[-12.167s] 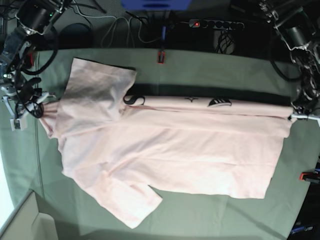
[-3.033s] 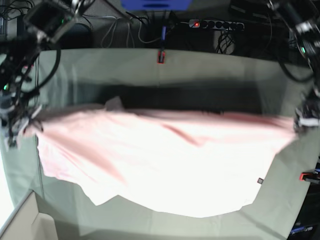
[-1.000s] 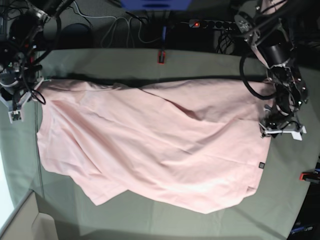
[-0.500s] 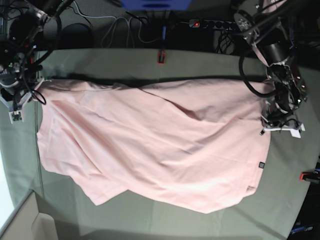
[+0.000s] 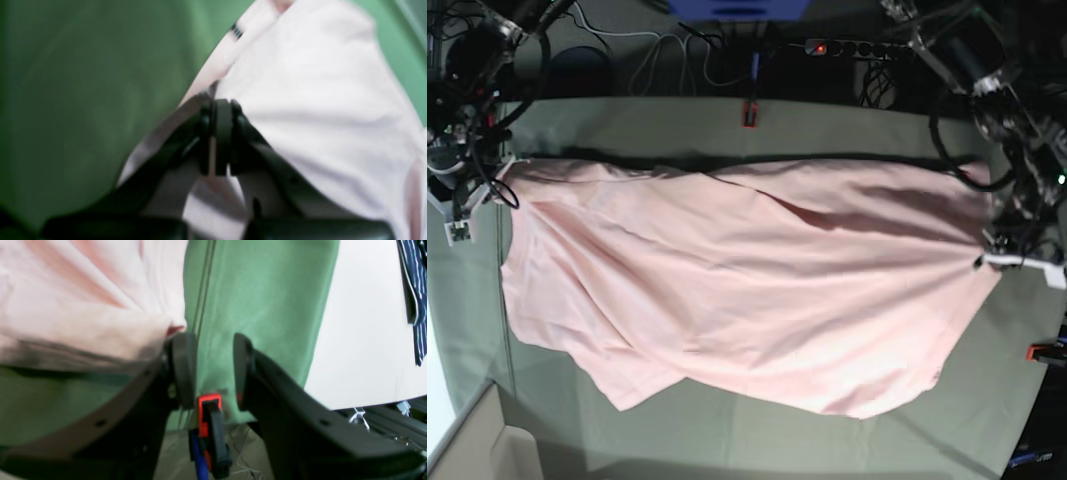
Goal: Layout the t-shirt on the table in an organized manner, then fold the t-shirt properly
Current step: 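Grasp the shirt corner with the left gripper and pull it outward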
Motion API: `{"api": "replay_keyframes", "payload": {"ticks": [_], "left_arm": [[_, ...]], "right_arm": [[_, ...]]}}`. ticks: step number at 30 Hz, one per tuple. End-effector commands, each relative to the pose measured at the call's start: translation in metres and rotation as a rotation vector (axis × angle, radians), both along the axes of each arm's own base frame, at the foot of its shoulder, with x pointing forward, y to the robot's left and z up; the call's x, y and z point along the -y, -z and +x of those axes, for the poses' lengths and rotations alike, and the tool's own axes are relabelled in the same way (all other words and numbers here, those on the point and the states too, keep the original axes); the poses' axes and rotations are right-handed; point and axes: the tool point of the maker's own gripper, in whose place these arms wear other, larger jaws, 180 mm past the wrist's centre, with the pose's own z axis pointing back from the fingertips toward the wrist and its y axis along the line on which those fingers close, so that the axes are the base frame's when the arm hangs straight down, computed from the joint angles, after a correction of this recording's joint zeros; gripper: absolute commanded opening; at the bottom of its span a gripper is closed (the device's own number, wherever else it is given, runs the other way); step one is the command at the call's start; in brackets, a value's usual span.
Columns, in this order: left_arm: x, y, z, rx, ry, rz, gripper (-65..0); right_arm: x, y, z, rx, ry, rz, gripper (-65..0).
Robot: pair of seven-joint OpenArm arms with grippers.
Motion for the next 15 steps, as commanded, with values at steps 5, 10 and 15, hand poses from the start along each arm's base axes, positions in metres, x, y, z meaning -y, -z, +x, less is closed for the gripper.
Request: {"api": "replay_keyframes", "payload": {"ticks": [5,10,15], "left_arm": [[-0.020,-0.043,-0.042,0.083,-0.063,0.003,-64.8],[-0.029,-0.047,-0.092,0.055,-0.096,-0.088,-64.8],[-0.046,-0.026,-0.128,-0.013,-0.176,-0.118,-64.8]], "right_arm": [[0.006,-0.013,0.008,0.045,-0.001,-0.026,-45.3],[0.006,-0.014,0.008,0.047,-0.001,-0.027,-45.3],[0.006,-0.014,0.008,0.048,-0.001,-0.028,-45.1]]}}
